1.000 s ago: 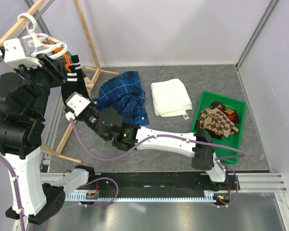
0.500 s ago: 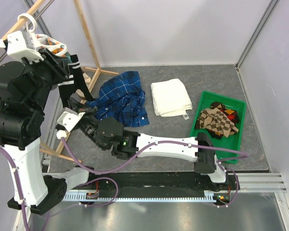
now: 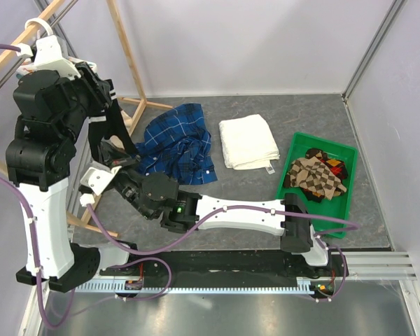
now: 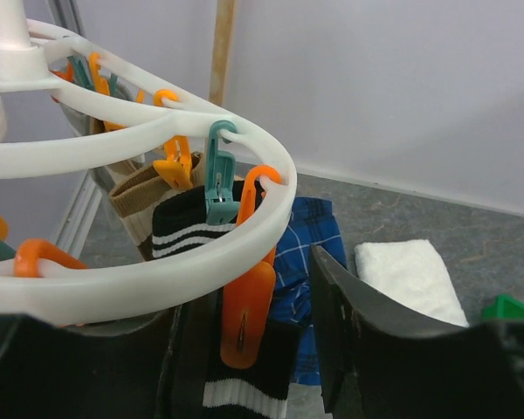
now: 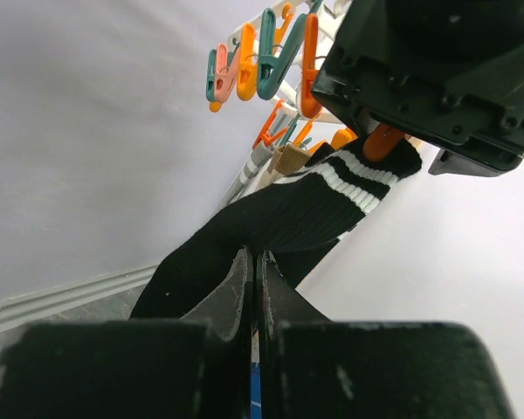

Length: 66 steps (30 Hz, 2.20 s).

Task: Remove the socks clipped to the hanger
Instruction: Remove the sock from the hanger.

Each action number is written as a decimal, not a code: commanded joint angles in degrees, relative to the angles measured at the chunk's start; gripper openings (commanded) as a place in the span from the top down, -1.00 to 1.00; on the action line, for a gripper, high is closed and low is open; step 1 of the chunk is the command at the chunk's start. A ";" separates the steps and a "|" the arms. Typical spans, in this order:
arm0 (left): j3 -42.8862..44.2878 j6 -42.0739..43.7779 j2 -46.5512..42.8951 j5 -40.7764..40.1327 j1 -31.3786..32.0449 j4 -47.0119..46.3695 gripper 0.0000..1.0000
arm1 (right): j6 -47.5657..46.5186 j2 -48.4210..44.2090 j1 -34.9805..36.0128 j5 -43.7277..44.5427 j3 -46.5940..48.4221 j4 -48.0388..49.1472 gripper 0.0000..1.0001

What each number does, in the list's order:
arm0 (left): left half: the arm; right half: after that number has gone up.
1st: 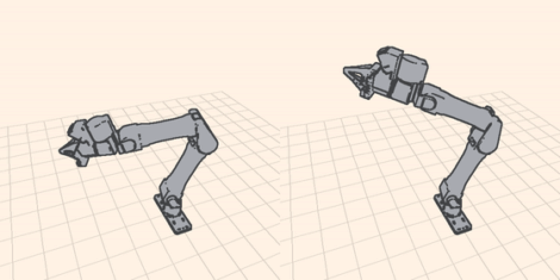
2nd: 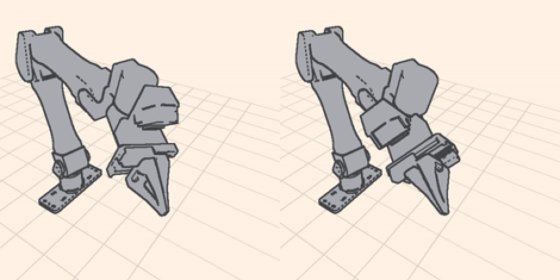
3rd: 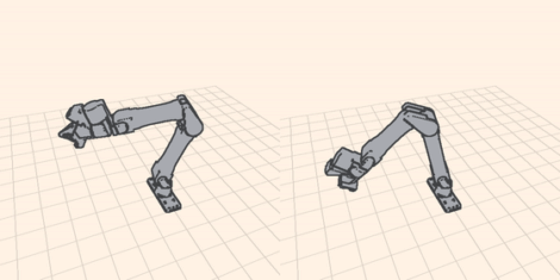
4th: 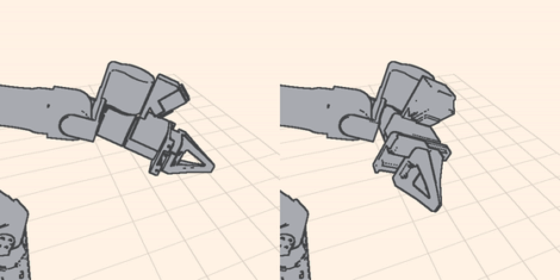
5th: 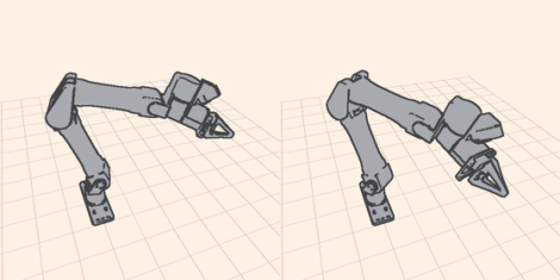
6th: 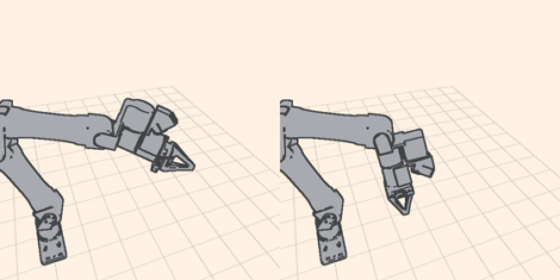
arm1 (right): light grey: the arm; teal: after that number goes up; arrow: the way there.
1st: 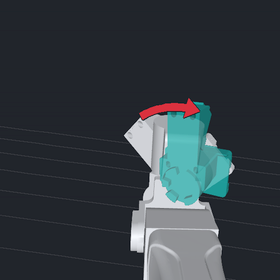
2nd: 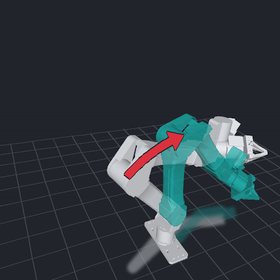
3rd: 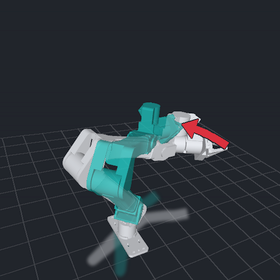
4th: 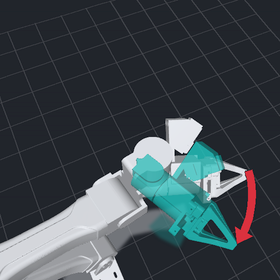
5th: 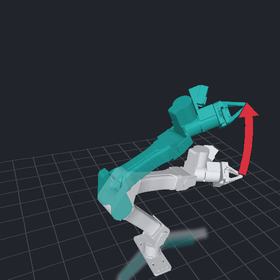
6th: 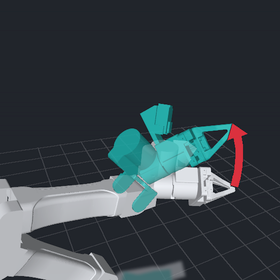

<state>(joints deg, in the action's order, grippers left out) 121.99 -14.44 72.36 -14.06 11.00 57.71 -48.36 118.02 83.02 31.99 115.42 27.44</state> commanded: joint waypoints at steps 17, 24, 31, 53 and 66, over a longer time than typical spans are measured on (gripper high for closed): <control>-1.41 10.39 -1.78 -7.73 -0.11 -7.18 -0.06 | 6.52 9.69 -2.78 -3.77 9.30 -0.72 1.00; -1.76 10.66 -1.87 -5.10 0.25 -7.44 -0.06 | 7.49 9.86 -3.39 -4.22 9.04 -0.72 1.00; -2.81 9.26 -3.10 -3.17 0.25 -7.62 -0.09 | 12.48 6.98 -4.01 -4.56 6.41 -0.37 1.00; -35.41 3.89 -34.73 3.33 0.25 -17.90 -0.11 | 59.32 -9.29 -13.59 -19.42 -6.78 1.21 1.00; -51.93 3.27 -38.17 13.89 0.25 -27.47 -0.22 | 67.69 -10.53 -13.77 -23.46 -6.34 -0.90 1.00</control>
<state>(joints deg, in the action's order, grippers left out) 72.71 -10.02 34.96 -3.01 11.11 37.78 15.29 110.19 69.14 11.14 108.66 26.26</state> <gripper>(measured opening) 0.608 0.010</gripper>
